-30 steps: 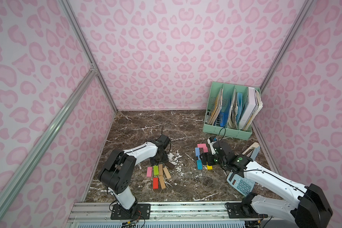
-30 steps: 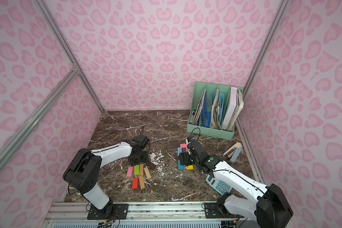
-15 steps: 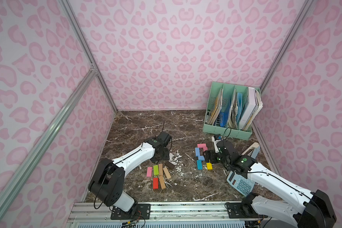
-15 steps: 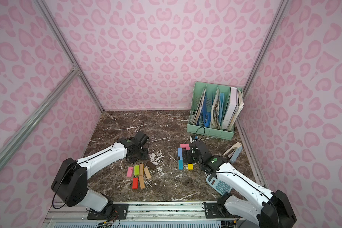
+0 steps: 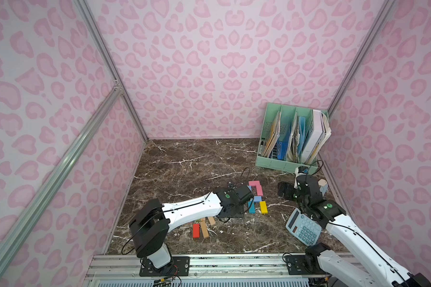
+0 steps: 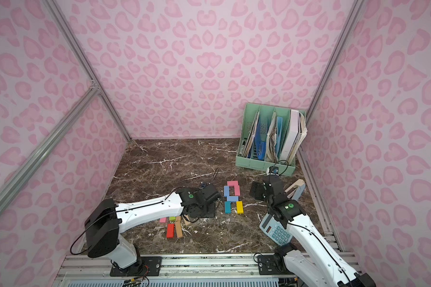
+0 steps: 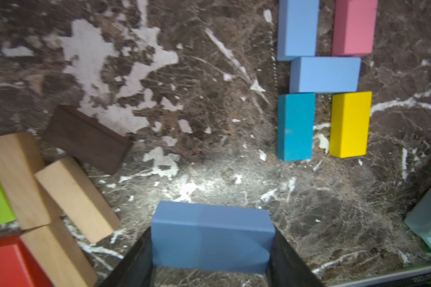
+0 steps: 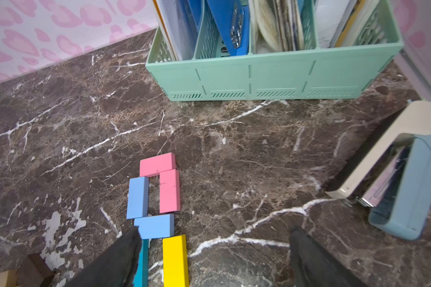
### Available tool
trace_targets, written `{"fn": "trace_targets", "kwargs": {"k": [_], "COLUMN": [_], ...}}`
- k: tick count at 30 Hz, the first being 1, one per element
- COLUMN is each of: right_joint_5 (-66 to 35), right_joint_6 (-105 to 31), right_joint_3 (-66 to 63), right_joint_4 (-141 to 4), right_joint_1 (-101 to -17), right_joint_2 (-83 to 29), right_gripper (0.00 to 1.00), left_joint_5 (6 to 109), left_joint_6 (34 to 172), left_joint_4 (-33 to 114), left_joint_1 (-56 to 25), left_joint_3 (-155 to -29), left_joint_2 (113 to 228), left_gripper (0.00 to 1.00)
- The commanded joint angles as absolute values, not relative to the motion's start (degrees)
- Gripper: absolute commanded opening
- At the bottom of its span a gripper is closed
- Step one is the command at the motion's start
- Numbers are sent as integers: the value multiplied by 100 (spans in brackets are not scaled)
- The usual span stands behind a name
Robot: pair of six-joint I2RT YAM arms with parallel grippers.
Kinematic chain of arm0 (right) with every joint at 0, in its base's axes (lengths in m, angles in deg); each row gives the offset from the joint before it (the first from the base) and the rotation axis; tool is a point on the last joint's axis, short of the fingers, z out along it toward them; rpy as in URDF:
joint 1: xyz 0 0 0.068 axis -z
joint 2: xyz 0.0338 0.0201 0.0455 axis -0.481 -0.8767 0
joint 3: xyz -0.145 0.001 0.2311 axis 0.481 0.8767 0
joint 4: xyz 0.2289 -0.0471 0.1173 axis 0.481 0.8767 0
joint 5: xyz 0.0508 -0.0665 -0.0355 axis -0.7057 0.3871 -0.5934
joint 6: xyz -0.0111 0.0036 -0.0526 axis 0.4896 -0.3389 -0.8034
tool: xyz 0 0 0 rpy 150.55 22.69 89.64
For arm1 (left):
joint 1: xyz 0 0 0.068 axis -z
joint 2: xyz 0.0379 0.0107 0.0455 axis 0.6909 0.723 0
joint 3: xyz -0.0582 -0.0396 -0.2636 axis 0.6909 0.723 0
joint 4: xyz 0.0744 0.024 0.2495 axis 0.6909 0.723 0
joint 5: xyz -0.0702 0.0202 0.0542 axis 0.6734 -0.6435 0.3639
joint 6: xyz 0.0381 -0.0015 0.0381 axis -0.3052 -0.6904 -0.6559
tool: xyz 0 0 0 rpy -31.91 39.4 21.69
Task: Assemble the number 8 with building blocks
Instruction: Place the building block at the center of the board.
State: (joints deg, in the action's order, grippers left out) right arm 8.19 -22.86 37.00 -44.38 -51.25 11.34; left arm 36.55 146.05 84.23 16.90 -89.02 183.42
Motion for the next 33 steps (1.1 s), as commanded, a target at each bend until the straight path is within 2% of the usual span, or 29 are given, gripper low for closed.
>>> {"fn": "trace_targets", "kwargs": {"k": [1, 10, 24, 28, 33], "right_joint_5": [819, 666, 552, 518, 451], "right_joint_6": [-2218, -2228, -2277, -2305, -2287], "right_joint_3": [3722, 3744, 3942, 3989, 4018], "right_joint_4": [-4293, -4230, -4239, -4226, -4243], "right_joint_1": [-4962, -4830, -4704, -4663, -4636], "right_joint_2": [1296, 1532, 1710, 1776, 1818], "right_gripper": [94, 94, 94, 94, 94], "left_joint_5": [3550, 3785, 4109, 4254, 4267], "left_joint_6": [14991, 15629, 16036, 16104, 16119], "left_joint_4": [8347, 8205, 8130, 8078, 8067], "left_joint_1": [1889, 2533, 2558, 2505, 2495], "left_joint_3": [-9252, -10198, -10721, -10711, -10679], "left_joint_2": [18716, 19964, 20805, 20955, 20946], "left_gripper": [55, 55, 54, 57, 66]}}
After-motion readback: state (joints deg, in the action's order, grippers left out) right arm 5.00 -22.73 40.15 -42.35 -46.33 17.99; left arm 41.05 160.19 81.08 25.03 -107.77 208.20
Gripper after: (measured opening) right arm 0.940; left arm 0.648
